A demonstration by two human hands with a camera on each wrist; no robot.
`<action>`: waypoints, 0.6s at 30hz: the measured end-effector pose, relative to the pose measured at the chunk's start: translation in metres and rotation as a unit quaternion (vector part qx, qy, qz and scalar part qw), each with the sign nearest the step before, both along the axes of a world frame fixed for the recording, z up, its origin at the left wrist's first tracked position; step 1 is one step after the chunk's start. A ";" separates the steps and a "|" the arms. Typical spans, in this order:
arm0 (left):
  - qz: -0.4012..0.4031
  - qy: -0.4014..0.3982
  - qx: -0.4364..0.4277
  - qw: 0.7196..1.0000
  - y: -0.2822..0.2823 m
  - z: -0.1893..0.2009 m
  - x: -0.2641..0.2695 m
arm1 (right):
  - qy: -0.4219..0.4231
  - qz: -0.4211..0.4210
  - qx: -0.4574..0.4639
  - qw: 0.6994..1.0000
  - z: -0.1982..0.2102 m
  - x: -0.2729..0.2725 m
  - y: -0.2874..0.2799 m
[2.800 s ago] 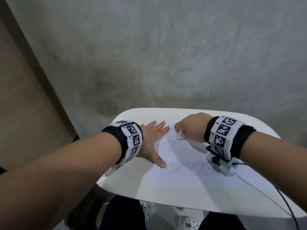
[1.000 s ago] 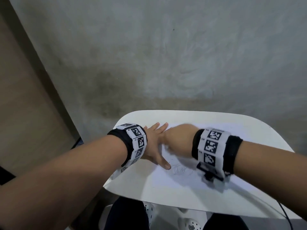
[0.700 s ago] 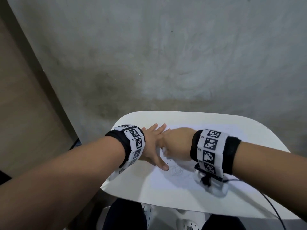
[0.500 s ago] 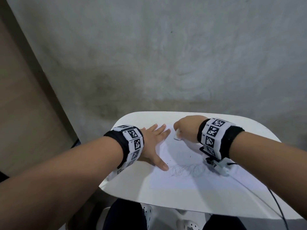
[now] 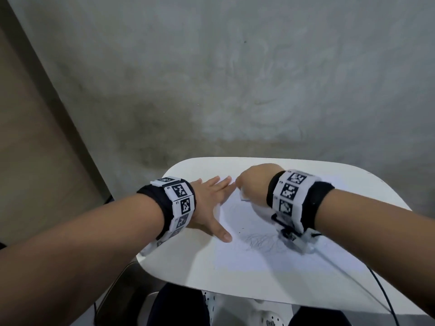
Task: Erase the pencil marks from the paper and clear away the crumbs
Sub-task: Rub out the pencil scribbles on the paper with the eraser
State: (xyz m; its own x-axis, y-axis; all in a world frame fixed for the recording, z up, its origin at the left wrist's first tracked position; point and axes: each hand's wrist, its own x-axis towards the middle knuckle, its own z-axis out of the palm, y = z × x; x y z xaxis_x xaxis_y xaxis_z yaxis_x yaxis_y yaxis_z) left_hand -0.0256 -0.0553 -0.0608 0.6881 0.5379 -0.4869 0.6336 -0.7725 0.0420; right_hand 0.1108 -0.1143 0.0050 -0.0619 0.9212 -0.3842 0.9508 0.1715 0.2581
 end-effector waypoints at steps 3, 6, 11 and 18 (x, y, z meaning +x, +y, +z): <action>0.000 -0.019 0.001 1.000 -0.001 -0.002 0.001 | 0.001 0.055 -0.053 0.997 -0.010 -0.018 -0.012; -0.003 -0.007 0.000 1.000 0.000 0.001 -0.001 | 0.018 -0.003 -0.001 1.000 -0.005 -0.004 0.001; 0.003 -0.027 0.001 1.000 -0.001 -0.001 0.000 | 0.025 0.054 -0.013 0.998 -0.010 -0.020 -0.013; 0.011 -0.022 0.004 1.000 -0.001 -0.002 -0.001 | 0.002 0.029 -0.049 0.998 -0.010 -0.022 0.000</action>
State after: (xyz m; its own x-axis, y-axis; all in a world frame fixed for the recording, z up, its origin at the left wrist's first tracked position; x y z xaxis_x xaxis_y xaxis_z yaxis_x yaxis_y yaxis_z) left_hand -0.0269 -0.0565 -0.0631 0.6966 0.5577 -0.4514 0.6487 -0.7583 0.0641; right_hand 0.0886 -0.1140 -0.0050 -0.1164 0.8735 -0.4727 0.9396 0.2511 0.2328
